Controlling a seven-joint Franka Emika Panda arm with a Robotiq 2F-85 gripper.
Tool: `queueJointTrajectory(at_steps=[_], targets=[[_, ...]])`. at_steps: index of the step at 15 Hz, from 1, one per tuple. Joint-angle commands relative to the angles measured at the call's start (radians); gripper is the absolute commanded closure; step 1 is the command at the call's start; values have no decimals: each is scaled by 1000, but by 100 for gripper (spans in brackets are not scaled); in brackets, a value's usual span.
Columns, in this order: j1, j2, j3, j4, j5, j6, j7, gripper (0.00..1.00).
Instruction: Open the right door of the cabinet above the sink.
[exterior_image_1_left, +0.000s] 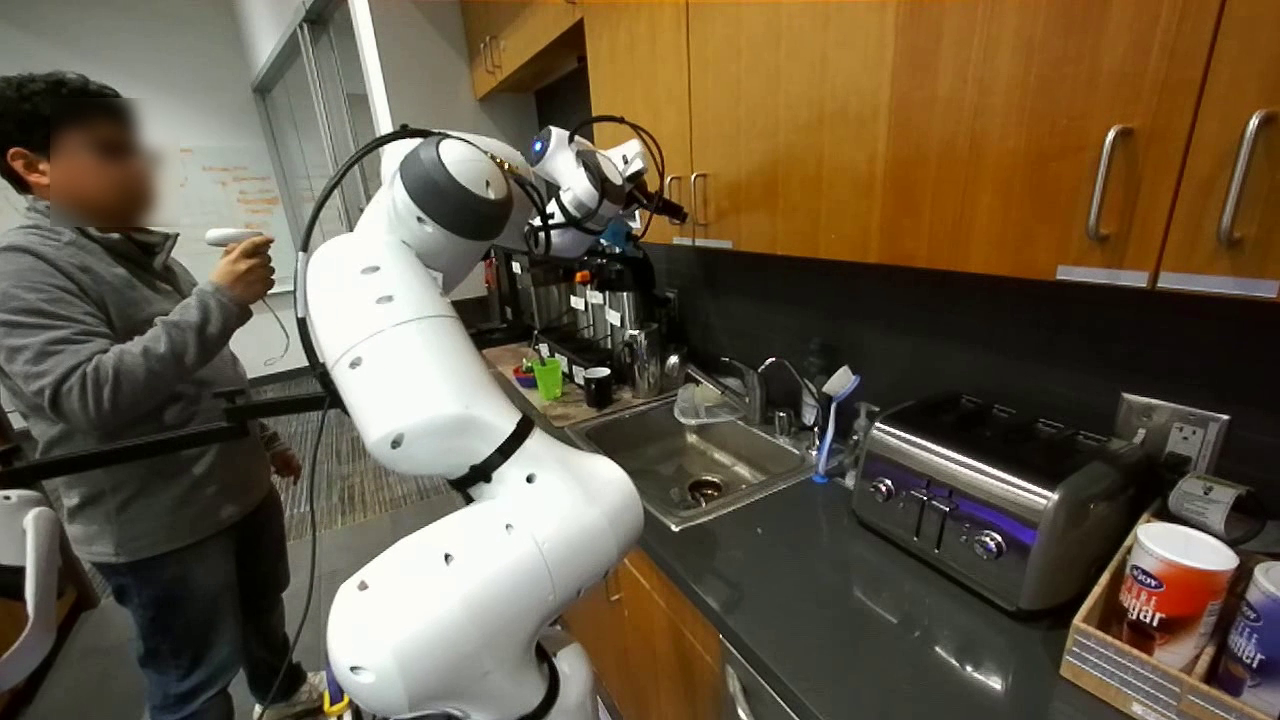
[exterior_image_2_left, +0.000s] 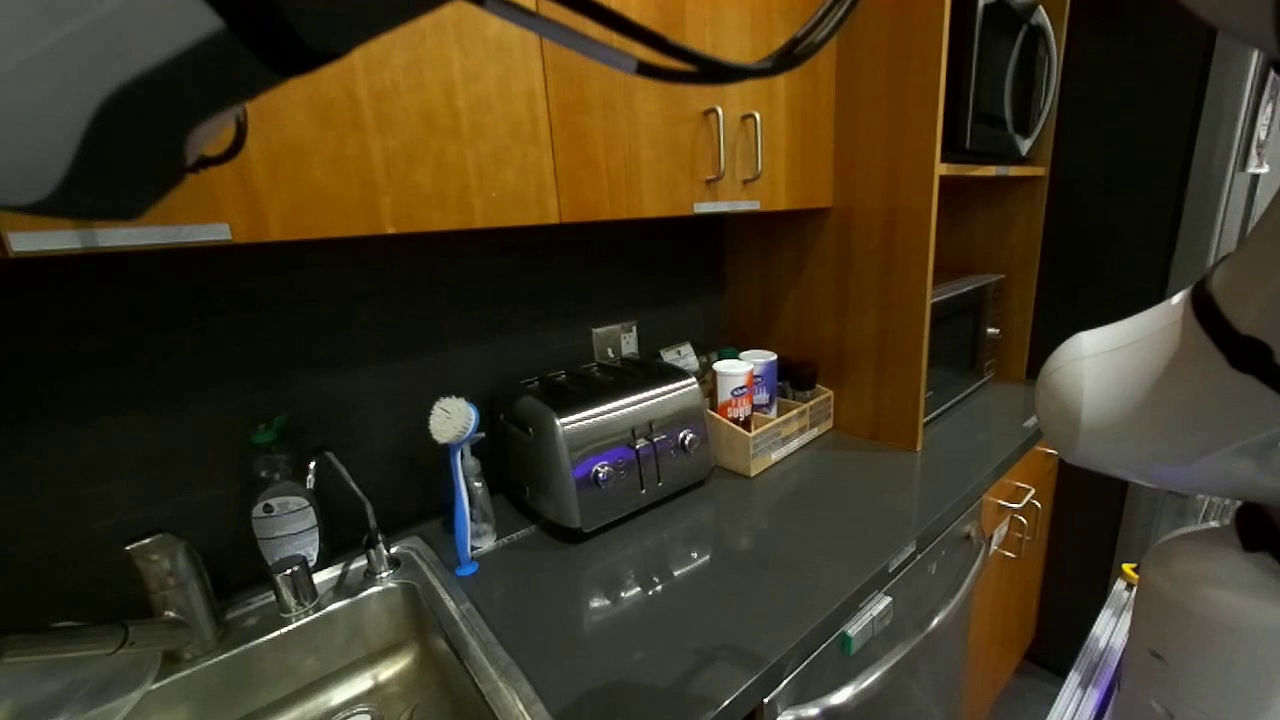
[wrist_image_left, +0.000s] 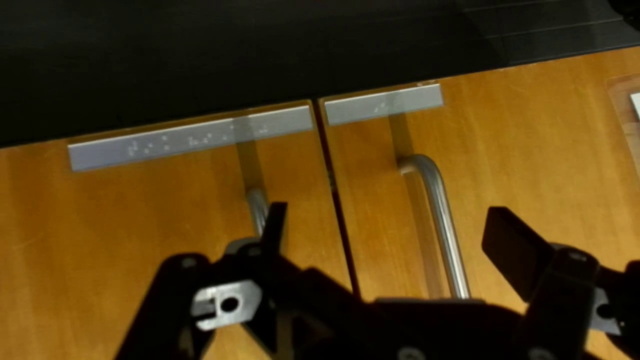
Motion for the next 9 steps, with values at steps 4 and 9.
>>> queueJointTrajectory(at_steps=[4, 9], targets=[[13, -64, -51, -2, 127, -3, -71, 0], [26, -115, -108, -1, 223, -14, -130, 0]])
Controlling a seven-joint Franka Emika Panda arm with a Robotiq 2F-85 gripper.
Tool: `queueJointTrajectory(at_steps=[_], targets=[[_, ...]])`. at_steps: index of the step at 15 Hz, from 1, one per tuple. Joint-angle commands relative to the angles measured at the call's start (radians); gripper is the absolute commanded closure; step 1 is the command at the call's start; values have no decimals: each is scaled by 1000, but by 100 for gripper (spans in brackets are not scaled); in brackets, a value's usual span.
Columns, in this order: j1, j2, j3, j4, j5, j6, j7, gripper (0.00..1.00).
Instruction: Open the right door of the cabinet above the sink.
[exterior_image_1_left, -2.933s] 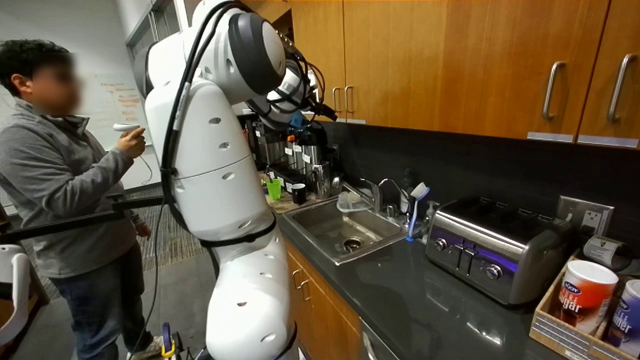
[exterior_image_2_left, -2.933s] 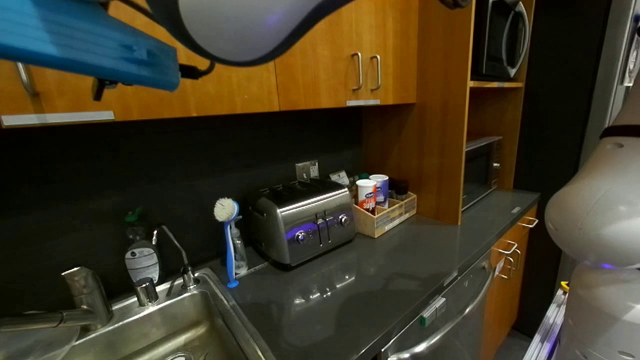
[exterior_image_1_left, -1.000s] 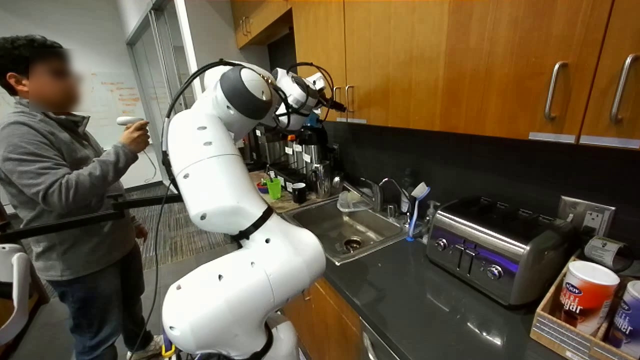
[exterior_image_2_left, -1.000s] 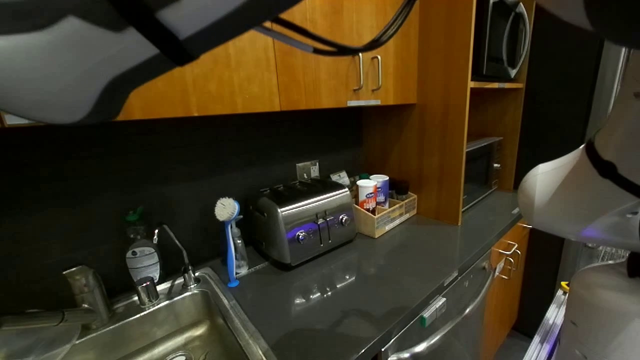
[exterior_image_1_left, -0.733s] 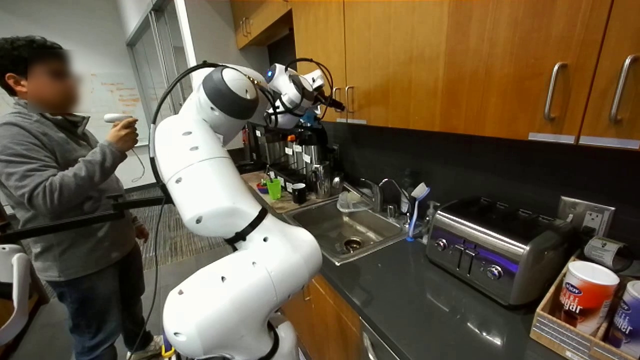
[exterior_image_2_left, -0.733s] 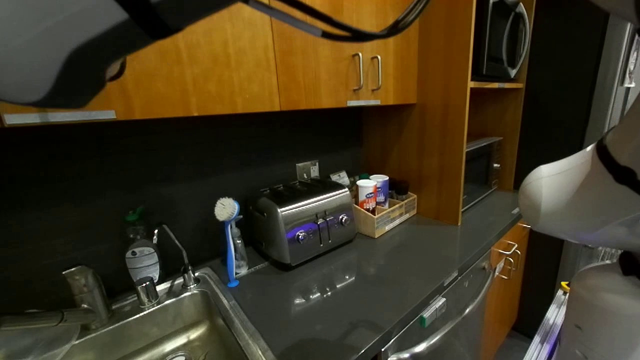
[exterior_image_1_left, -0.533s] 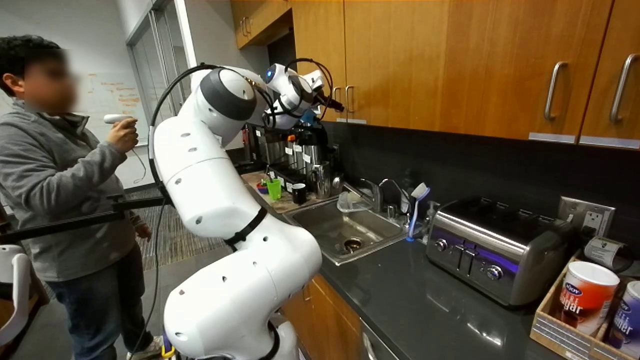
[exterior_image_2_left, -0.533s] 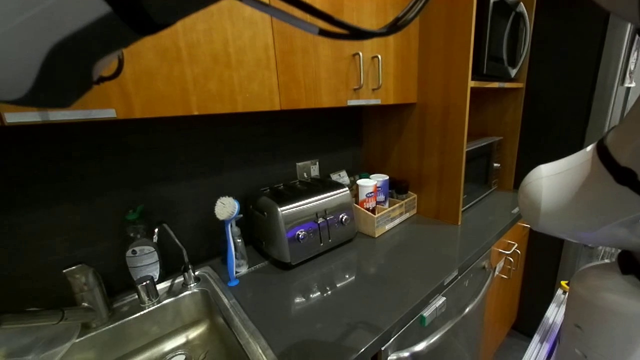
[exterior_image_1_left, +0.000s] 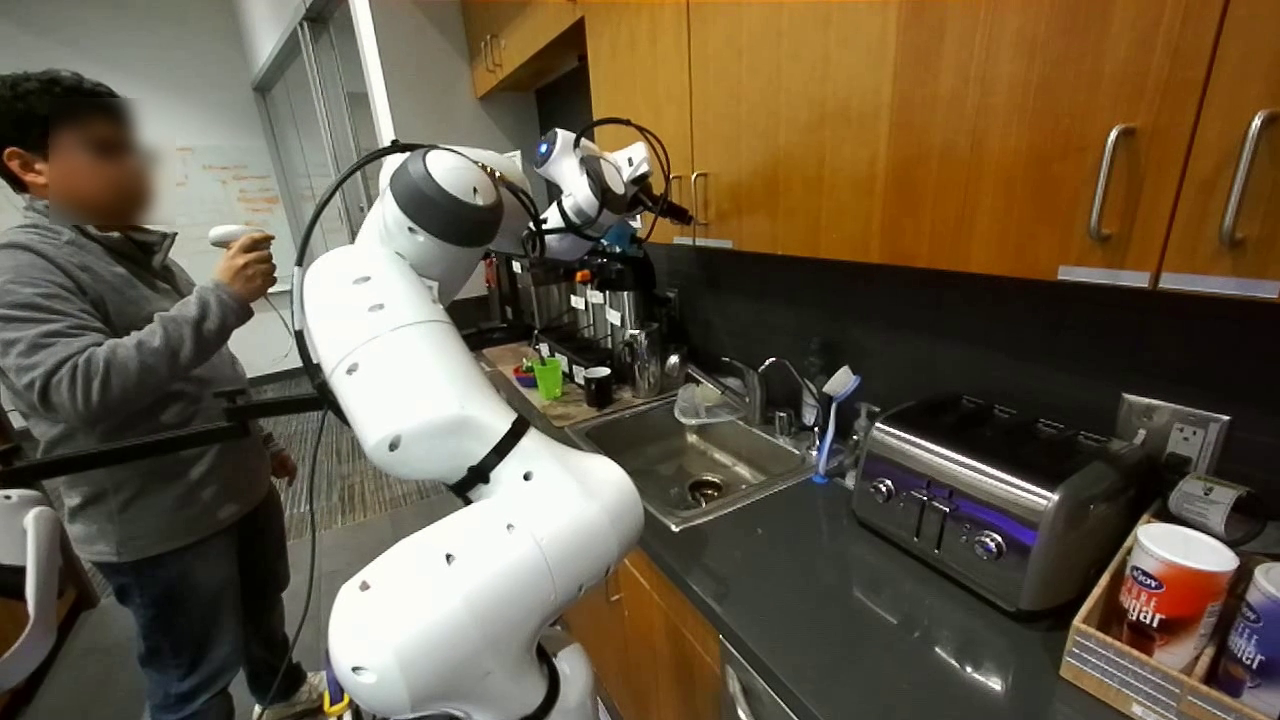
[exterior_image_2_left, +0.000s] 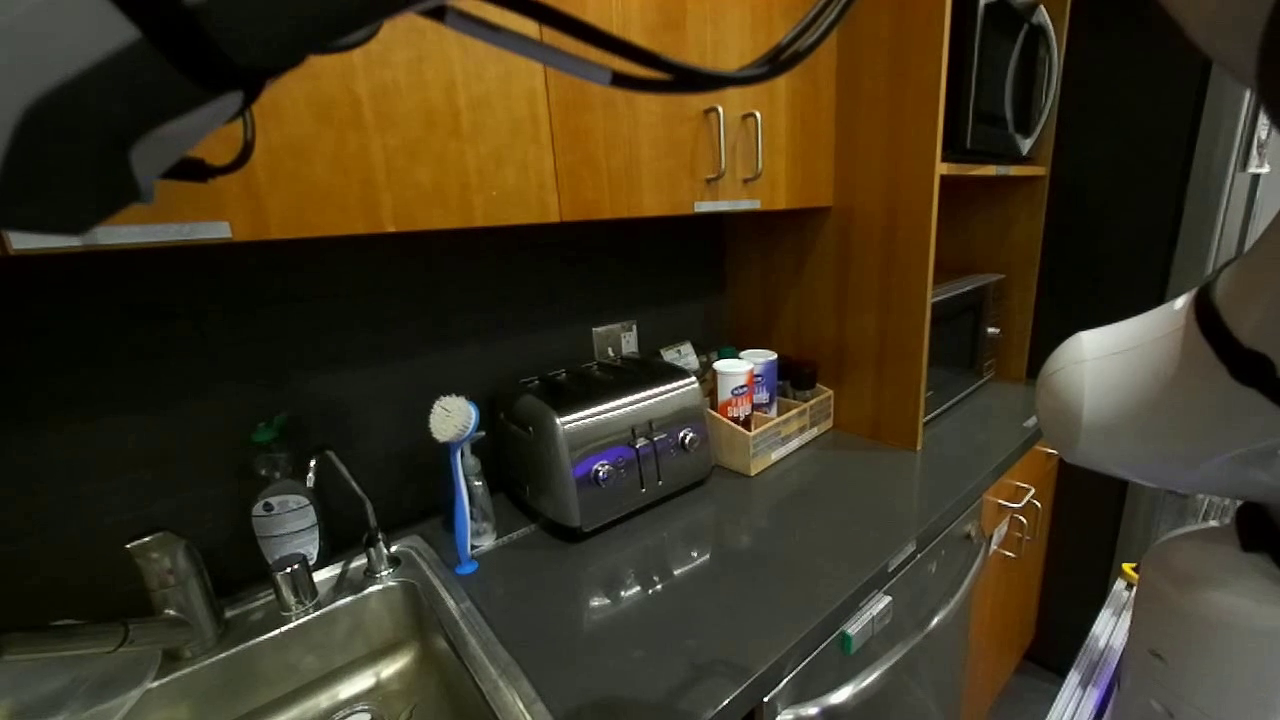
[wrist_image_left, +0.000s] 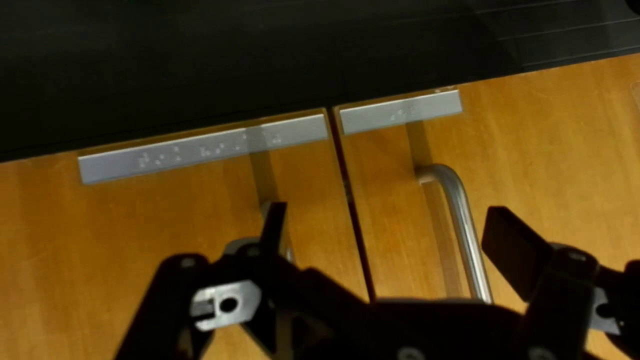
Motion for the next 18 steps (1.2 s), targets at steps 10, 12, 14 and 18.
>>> queueJointTrajectory(at_steps=[10, 12, 14, 18], targets=[[35, -108, -122, -7, 101, -34, -71, 0], [31, -119, -129, -6, 100, -44, -74, 0], [25, -123, -130, -6, 101, -50, -81, 0], [10, -136, -139, -5, 100, -73, -87, 0]])
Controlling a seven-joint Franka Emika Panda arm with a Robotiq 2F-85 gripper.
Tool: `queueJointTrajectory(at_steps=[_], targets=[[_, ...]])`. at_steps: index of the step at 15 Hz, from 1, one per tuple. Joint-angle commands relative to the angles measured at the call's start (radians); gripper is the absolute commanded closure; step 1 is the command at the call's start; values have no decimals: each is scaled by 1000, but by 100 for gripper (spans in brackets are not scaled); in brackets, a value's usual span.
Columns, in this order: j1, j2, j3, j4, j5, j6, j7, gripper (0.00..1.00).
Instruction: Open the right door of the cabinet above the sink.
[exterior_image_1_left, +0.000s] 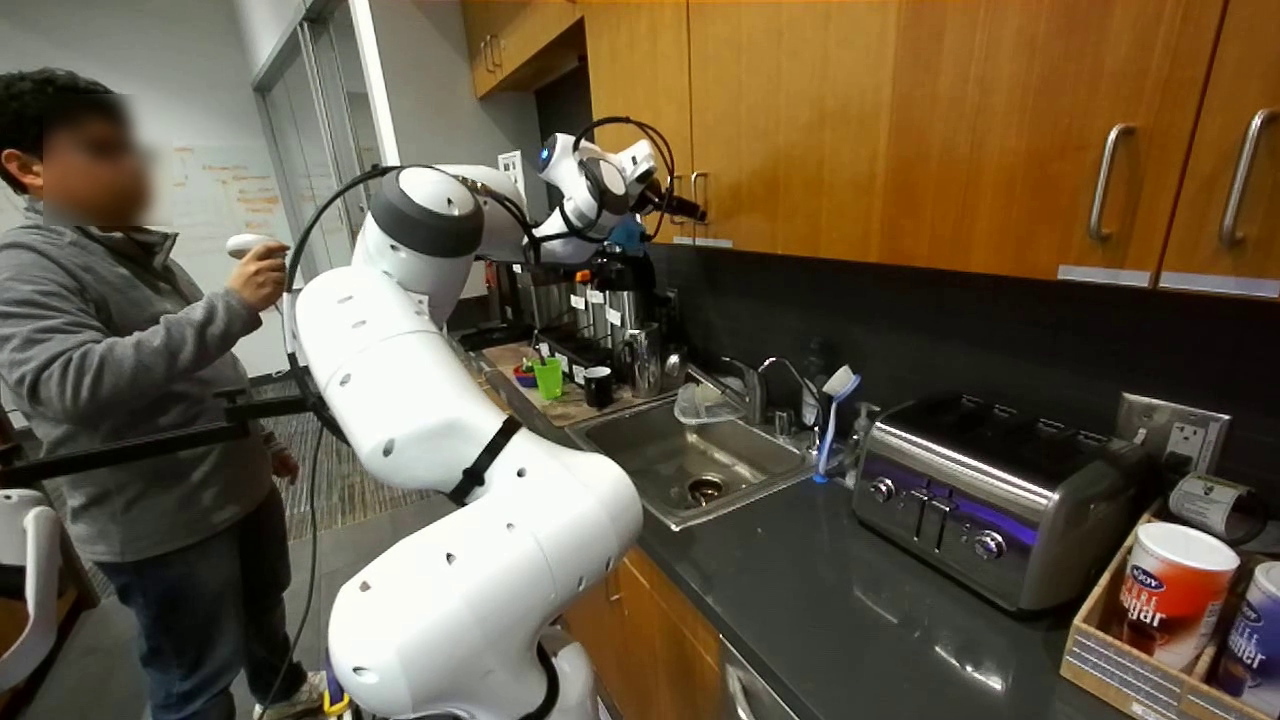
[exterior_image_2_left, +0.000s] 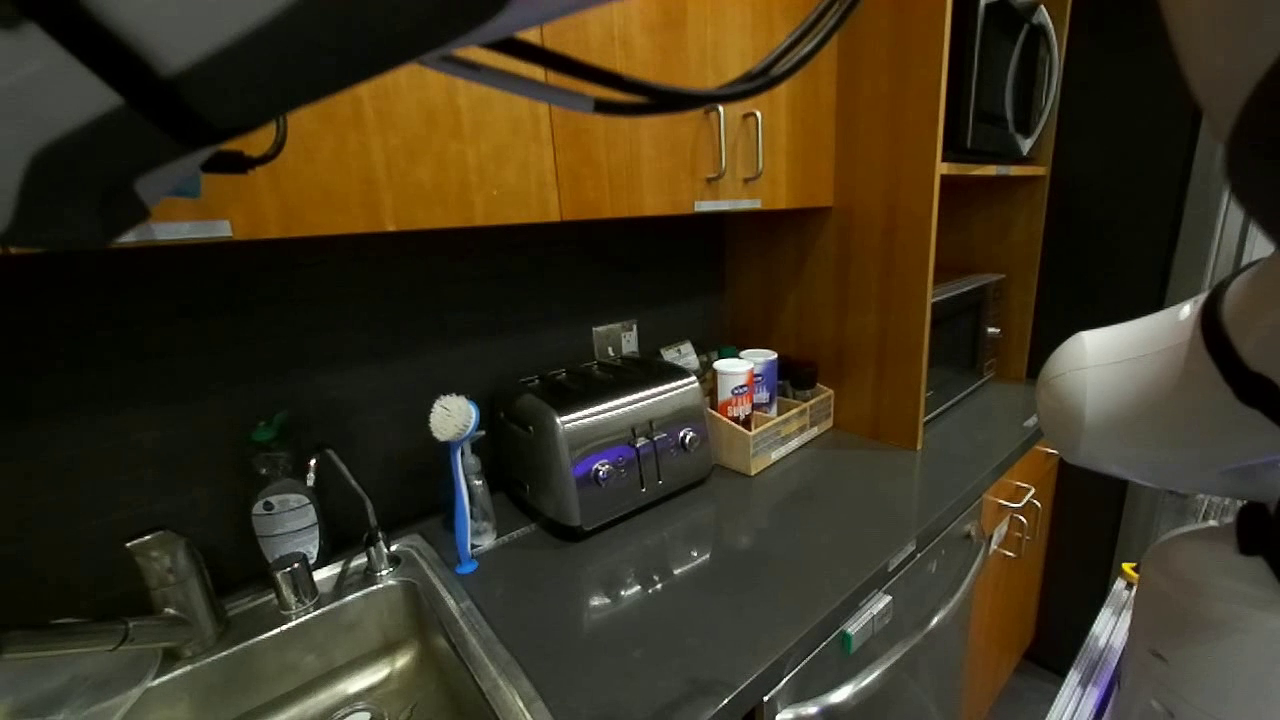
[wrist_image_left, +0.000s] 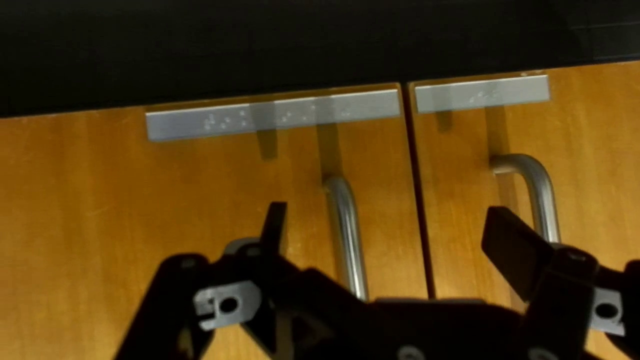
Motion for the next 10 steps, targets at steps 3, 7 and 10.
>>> queueJointTrajectory(at_steps=[3, 7, 10], targets=[[-14, -37, -44, 10, 31, -27, -24, 0], [-12, -36, -71, 21, 33, -16, -15, 0], [-14, -36, -71, 26, 33, -12, -19, 0]])
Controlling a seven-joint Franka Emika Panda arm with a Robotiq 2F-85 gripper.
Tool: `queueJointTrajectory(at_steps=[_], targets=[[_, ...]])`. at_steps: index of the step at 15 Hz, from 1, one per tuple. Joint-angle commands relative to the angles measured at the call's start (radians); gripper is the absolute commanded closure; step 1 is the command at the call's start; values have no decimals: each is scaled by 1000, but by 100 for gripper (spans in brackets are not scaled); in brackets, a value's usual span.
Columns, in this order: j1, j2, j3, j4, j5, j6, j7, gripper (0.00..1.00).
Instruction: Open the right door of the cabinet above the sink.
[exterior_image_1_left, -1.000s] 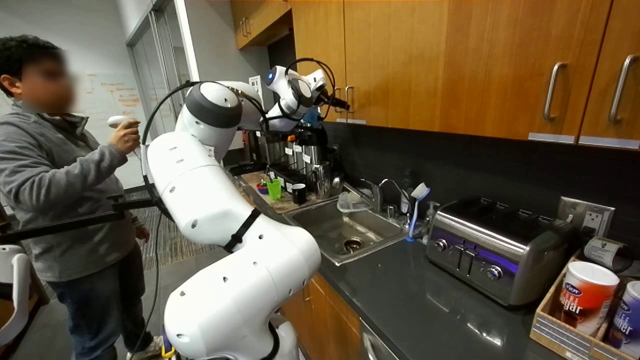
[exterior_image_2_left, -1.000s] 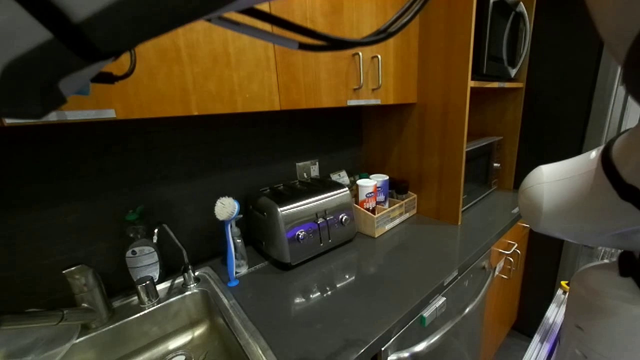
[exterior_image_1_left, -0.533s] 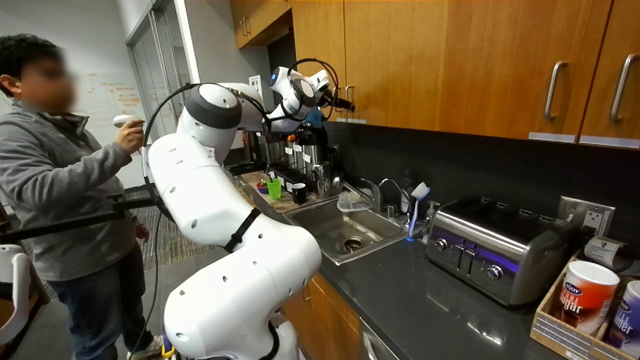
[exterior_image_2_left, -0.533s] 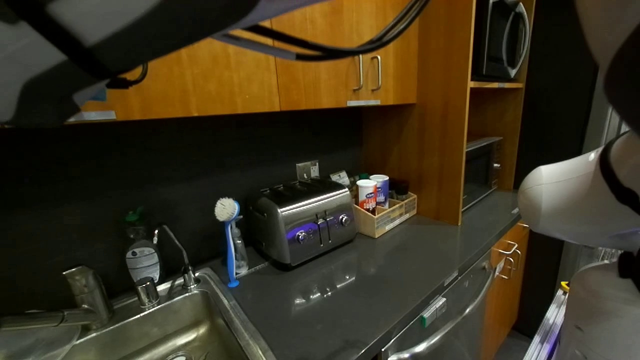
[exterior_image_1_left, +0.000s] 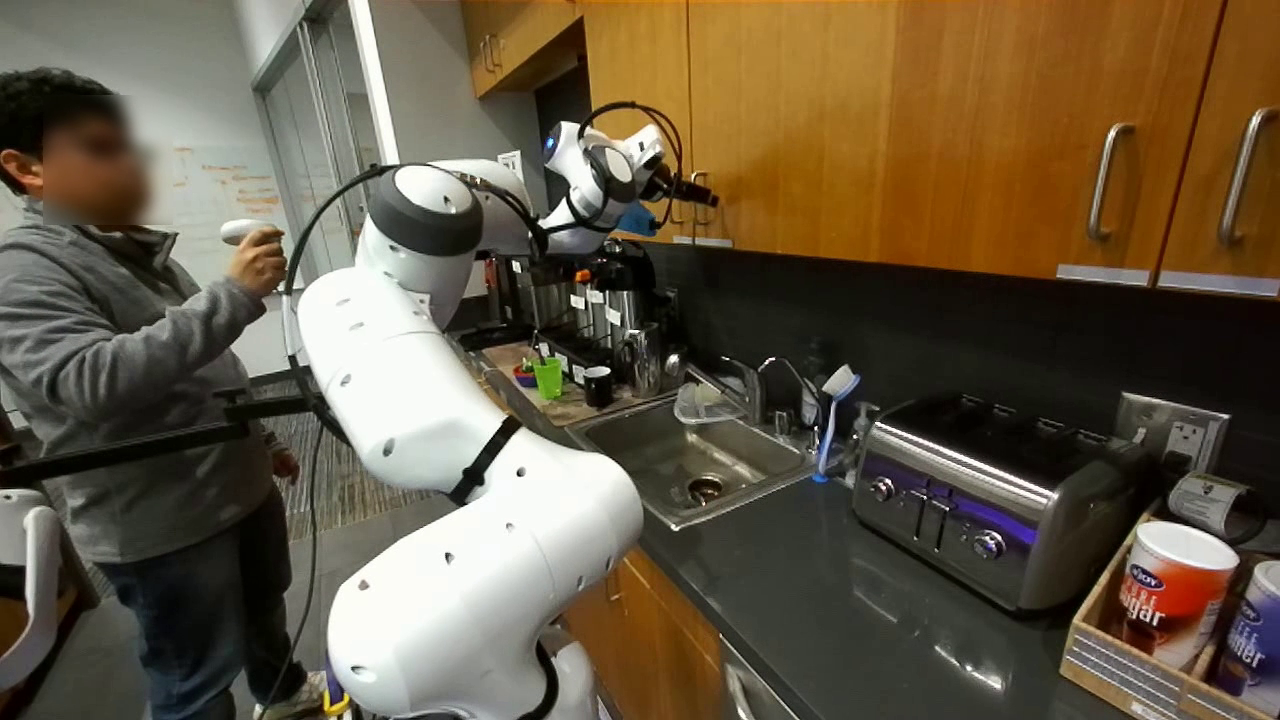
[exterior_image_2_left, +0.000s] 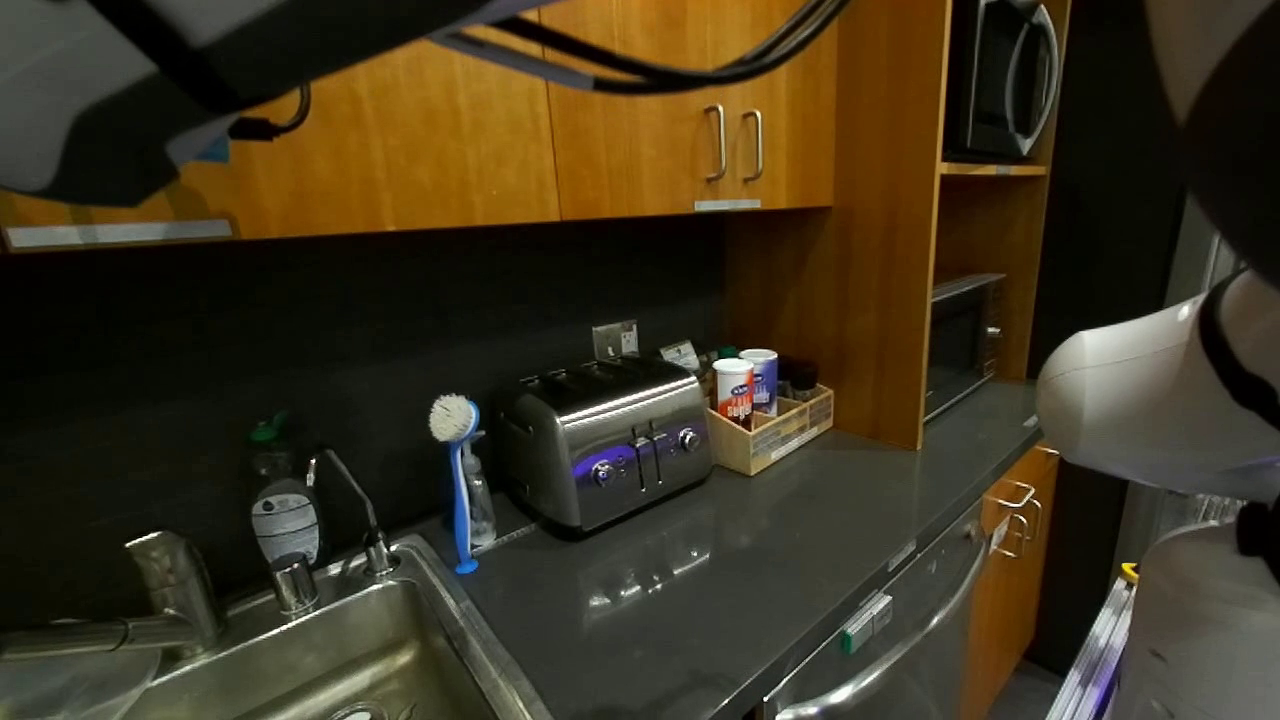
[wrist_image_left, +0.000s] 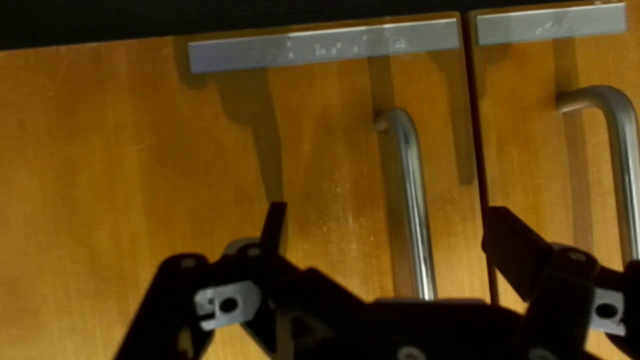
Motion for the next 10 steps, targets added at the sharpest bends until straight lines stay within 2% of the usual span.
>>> queueJointTrajectory(at_steps=[1, 3, 10], targets=[[-1, -22, -18, 13, 35, 2, -19, 25], [-1, -21, -14, 10, 36, 3, -20, 31], [-2, -21, -4, 1, 63, 2, -21, 86]])
